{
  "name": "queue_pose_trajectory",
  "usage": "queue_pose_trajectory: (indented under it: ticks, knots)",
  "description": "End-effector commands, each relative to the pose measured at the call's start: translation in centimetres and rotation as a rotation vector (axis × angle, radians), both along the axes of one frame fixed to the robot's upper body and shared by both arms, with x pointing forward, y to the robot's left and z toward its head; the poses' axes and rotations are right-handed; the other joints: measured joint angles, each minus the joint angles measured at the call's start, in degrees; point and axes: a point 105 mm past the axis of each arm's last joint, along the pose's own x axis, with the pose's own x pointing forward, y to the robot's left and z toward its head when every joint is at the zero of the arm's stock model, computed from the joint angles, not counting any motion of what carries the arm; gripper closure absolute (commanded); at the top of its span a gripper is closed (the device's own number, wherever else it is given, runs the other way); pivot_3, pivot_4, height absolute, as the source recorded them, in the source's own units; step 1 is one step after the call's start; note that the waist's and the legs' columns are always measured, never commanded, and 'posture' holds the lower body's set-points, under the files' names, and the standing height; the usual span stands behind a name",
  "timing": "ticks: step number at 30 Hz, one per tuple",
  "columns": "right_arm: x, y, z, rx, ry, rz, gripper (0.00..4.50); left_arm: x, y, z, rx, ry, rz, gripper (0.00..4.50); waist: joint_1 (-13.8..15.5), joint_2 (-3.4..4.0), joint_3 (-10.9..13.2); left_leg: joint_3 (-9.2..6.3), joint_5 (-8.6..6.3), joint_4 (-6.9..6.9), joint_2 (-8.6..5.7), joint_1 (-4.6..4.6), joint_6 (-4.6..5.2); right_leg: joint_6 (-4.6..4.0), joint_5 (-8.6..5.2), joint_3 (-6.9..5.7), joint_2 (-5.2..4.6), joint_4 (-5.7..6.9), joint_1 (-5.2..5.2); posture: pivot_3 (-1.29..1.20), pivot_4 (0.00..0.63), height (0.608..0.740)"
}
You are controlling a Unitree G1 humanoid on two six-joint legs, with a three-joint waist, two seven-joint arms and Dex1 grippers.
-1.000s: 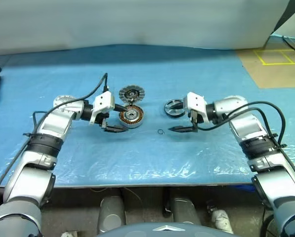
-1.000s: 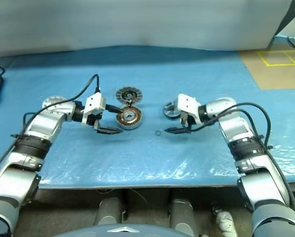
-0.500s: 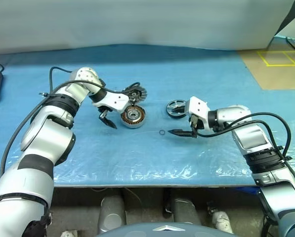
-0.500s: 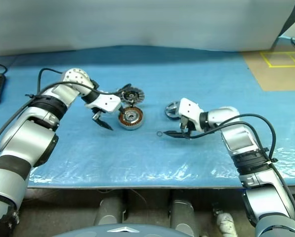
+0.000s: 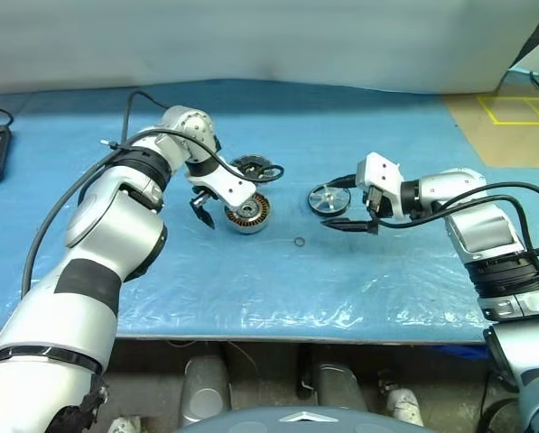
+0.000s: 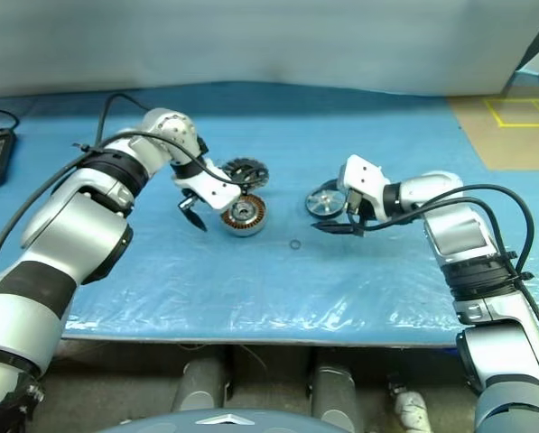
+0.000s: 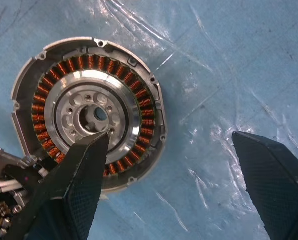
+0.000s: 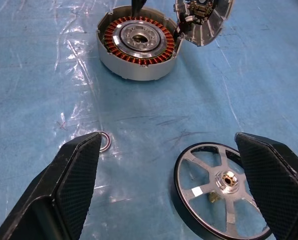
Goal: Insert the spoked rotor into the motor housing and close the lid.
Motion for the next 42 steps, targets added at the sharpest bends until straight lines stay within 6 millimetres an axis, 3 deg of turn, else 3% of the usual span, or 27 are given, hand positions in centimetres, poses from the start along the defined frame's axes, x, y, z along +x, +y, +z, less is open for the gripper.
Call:
queue_pose_trajectory:
  ticks: [1, 11, 21, 42]
  knots:
    - [0.0, 0.2, 1.6, 0.031, -0.061, 0.011, 0.0, 0.1, -0.6, 0.8, -0.006, -0.023, -0.017, 0.4, 0.0, -0.01, 0.0, 0.0, 0.0, 0.0, 0.0, 0.0, 0.0, 0.0, 0.0, 0.0, 0.0, 0.0, 0.0, 0.0, 0.15, 0.74]
    - [-0.2, 0.2, 1.2, 0.05, -0.069, -0.009, 0.0, 0.1, -0.7, -1.1, 0.053, -0.021, -0.027, 0.4, 0.1, -0.01, 0.0, 0.0, -0.02, 0.02, -0.01, -0.01, 0.04, 0.0, 0.0, 0.0, -0.01, 0.0, 0.01, 0.0, 0.15, 0.74]
    - [-0.3, 0.3, 0.9, 0.043, -0.066, -0.006, 0.0, 0.7, -1.1, -1.7, 0.043, -0.071, 0.008, 0.4, 1.2, -0.01, 0.0, 0.0, -0.12, 0.04, -0.03, 0.32, 0.21, 0.02, -0.01, 0.0, -0.03, 0.01, 0.29, 0.0, 0.15, 0.74]
    - [0.3, -0.4, 0.0, 0.019, -0.058, -0.033, 0.0, 0.6, -2.5, -0.1, 0.012, -0.082, -0.037, 0.4, 1.3, -0.01, 0.0, 0.0, -0.12, 0.03, -0.04, 0.25, 0.2, 0.01, -0.01, 0.0, -0.05, -0.05, 0.29, 0.0, 0.15, 0.74]
